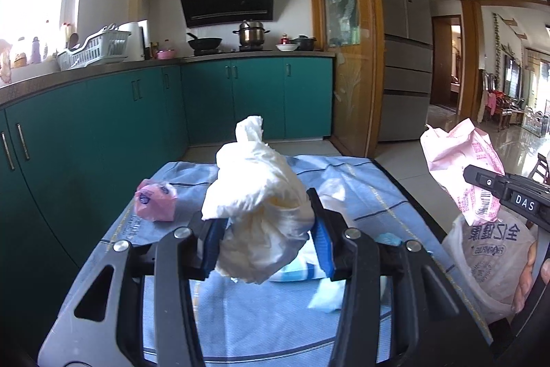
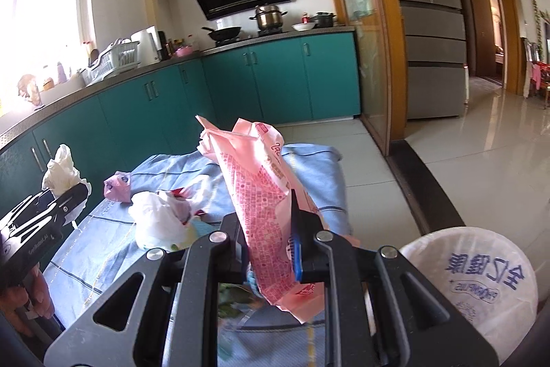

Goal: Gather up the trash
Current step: 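Carry both items over the bin and open both grippers to drop them, then grasp the pink tissue pack with the left gripper while the right grasps the vegetable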

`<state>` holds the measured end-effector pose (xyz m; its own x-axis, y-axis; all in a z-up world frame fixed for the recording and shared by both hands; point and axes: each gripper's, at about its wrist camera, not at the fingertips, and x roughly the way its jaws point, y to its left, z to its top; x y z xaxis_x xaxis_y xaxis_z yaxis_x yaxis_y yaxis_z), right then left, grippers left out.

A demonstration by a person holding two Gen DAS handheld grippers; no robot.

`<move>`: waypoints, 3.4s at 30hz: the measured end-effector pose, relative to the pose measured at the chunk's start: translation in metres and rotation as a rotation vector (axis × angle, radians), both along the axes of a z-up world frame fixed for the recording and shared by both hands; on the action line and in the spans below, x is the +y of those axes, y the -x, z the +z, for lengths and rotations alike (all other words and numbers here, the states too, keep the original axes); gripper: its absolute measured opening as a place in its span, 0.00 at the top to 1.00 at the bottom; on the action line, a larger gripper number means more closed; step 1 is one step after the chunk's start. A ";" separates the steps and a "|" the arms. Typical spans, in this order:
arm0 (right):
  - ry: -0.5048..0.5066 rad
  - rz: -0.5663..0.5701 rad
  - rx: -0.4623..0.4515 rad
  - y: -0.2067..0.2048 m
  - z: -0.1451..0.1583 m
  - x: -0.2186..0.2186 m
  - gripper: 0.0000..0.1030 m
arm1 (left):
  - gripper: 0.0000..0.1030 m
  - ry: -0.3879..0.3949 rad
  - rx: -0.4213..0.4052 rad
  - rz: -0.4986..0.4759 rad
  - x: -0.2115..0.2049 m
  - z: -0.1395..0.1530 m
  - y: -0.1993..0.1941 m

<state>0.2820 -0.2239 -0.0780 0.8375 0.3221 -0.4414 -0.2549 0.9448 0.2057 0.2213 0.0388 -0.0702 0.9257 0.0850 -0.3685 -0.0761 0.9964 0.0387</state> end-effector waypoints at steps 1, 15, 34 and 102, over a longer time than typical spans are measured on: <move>0.000 -0.008 0.000 0.002 0.000 -0.004 0.82 | 0.56 -0.002 -0.001 -0.015 -0.007 0.000 0.001; -0.014 -0.189 0.015 0.035 -0.007 -0.093 0.82 | 0.56 -0.099 0.028 -0.188 -0.085 -0.017 0.014; 0.001 -0.380 0.134 0.045 -0.031 -0.165 0.82 | 0.56 0.039 0.160 -0.539 -0.184 -0.016 -0.006; 0.085 0.473 0.359 -0.016 -0.065 0.083 0.67 | 0.47 0.108 0.298 0.207 0.143 -0.050 -0.136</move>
